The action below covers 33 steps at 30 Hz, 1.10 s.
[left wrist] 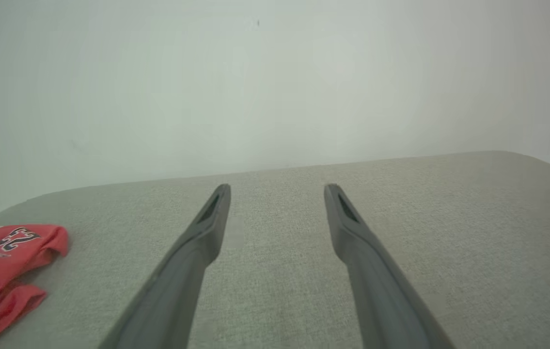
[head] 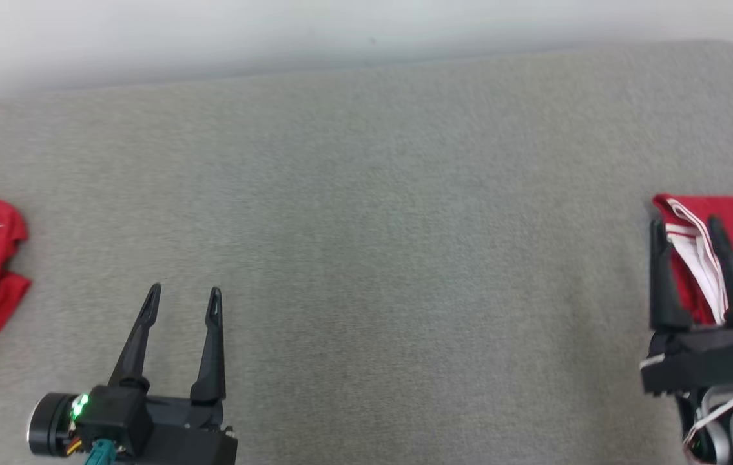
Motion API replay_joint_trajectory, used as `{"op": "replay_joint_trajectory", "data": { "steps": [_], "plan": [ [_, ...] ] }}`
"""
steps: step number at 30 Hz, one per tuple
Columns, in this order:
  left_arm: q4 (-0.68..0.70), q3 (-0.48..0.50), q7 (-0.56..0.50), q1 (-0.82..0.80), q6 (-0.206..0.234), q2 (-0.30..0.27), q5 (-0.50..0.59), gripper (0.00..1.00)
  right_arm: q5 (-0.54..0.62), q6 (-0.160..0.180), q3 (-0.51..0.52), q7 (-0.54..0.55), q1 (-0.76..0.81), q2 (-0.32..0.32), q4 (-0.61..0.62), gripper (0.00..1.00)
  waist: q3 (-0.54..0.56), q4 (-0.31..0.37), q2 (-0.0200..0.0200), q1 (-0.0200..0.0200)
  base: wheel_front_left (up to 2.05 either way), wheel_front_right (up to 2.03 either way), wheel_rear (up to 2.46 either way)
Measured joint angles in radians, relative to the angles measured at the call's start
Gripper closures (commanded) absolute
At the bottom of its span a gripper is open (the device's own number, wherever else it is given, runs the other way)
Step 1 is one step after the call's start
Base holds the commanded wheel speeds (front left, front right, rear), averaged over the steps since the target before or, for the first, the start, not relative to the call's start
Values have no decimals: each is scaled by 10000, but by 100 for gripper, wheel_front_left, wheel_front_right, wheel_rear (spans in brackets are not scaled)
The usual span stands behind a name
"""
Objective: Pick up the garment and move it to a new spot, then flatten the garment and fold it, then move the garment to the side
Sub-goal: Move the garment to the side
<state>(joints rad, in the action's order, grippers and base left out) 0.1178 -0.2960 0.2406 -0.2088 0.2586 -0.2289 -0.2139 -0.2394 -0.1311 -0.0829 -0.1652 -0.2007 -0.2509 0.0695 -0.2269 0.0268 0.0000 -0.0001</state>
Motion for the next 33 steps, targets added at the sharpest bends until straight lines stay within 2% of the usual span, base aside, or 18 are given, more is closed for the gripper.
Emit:
{"op": "replay_joint_trajectory", "data": {
  "steps": [6,14,33],
  "plan": [
    [-134,63,86,415,-17,8,-255,0,364,0,-40,554,1038,385,537,0,632,-440,-1,0,0,0,0],
    [-401,253,125,696,-63,-138,-437,0,775,0,-364,1007,1872,585,886,0,1373,-805,-1,-1,0,0,0],
    [-736,353,-107,1096,86,-326,-639,0,1116,0,-326,1442,2914,903,1233,0,2137,-764,0,1,0,0,0]
  ]
}}
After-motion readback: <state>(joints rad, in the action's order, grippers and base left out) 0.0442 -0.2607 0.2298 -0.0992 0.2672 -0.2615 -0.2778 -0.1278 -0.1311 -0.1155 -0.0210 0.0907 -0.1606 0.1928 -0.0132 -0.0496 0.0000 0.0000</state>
